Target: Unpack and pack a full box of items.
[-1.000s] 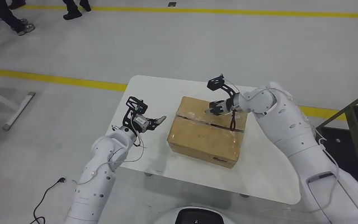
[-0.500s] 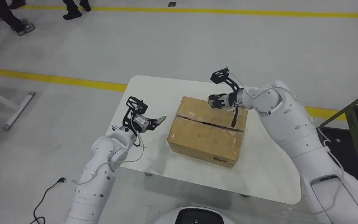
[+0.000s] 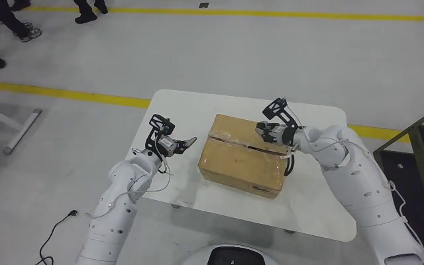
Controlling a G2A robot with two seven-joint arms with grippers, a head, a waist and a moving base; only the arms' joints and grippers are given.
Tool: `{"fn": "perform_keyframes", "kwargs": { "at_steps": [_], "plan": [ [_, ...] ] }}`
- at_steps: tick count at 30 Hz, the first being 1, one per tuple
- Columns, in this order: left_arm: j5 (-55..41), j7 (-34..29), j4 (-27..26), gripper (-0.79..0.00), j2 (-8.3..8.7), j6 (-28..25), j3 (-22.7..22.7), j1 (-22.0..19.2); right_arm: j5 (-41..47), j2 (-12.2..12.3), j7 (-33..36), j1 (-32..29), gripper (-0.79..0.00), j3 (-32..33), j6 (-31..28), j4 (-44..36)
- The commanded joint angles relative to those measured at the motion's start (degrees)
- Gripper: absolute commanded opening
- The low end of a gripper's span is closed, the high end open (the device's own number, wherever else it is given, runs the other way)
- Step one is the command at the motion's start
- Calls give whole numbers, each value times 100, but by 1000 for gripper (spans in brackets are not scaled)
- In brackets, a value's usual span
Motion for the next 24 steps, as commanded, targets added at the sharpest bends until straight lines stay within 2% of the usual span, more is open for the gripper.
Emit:
{"fn": "perform_keyframes", "kwargs": {
  "at_steps": [1, 13, 24],
  "plan": [
    [0, 0, 0, 0, 0, 0, 0, 0, -53, 34, 17, -166, -785, 76, -39, -167],
    [0, 0, 0, 0, 0, 0, 0, 0, -588, 212, 5, -876, -785, 536, -83, -794],
    [0, 0, 0, 0, 0, 0, 0, 0, -955, 263, -84, -1090, -785, 529, -218, -987]
  ]
}}
